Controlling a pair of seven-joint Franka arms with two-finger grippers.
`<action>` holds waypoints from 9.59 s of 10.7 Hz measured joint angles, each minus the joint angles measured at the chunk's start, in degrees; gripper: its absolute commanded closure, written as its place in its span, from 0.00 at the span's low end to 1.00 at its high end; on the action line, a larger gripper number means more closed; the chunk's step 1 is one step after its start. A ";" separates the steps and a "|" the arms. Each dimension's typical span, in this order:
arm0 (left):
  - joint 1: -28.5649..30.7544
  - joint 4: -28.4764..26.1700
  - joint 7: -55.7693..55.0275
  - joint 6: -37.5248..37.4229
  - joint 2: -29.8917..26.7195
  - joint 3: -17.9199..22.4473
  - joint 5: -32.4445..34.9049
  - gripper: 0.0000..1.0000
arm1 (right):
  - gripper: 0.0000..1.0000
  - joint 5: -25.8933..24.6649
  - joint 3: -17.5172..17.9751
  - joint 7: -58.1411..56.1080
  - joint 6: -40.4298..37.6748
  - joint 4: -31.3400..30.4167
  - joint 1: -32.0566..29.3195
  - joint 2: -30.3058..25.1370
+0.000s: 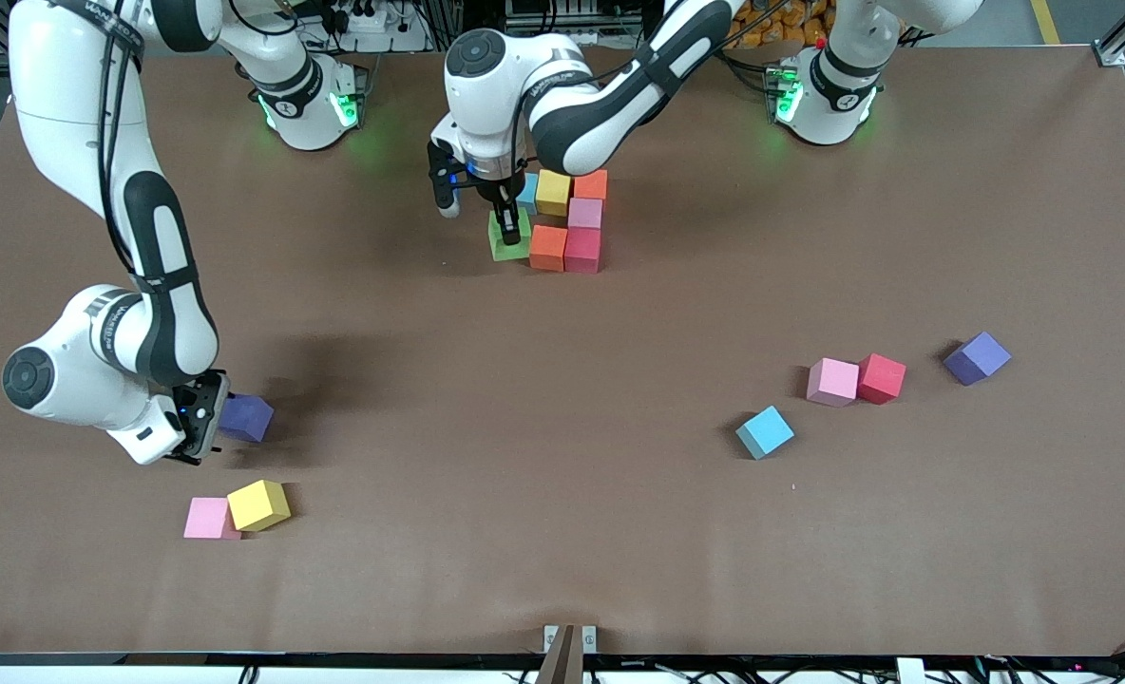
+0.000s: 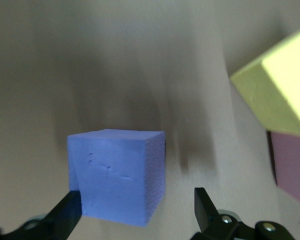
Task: Form number 2 with 11 blocks
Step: 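Place the green cube beside the orange cube while the right gripper grasps the purple cube, then carry the purple cube with the right gripper while the left gripper releases the green cube, then lower the purple cube toward the row while the left gripper reaches the cyan cube, then grasp the cyan cube with the left gripper while the right gripper holds the purple cube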
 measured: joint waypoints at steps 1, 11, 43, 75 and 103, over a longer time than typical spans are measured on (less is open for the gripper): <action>-0.48 0.02 1.64 0.00 0.40 0.14 -0.05 0.68 | 0.00 0.00 0.15 0.51 -3.64 1.94 0.00 0.00; -2.23 1.85 12.04 -0.12 4.14 0.28 -0.77 0.68 | 0.00 2.15 0.22 1.13 -7.10 4.29 -0.35 5.01; -4.22 3.07 14.12 0.89 9.44 3.89 -0.80 0.00 | 0.80 11.29 -2.32 51.50 -11.79 3.49 20.23 0.48; 31.54 3.59 -45.13 -11.67 1.01 12.45 -9.64 0.00 | 0.86 11.30 -22.95 118.58 24.40 -25.73 75.49 -7.57; 37.21 0.34 -58.63 5.67 8.28 10.71 -5.02 0.73 | 0.90 14.64 -19.50 128.16 30.35 -27.82 79.35 -3.35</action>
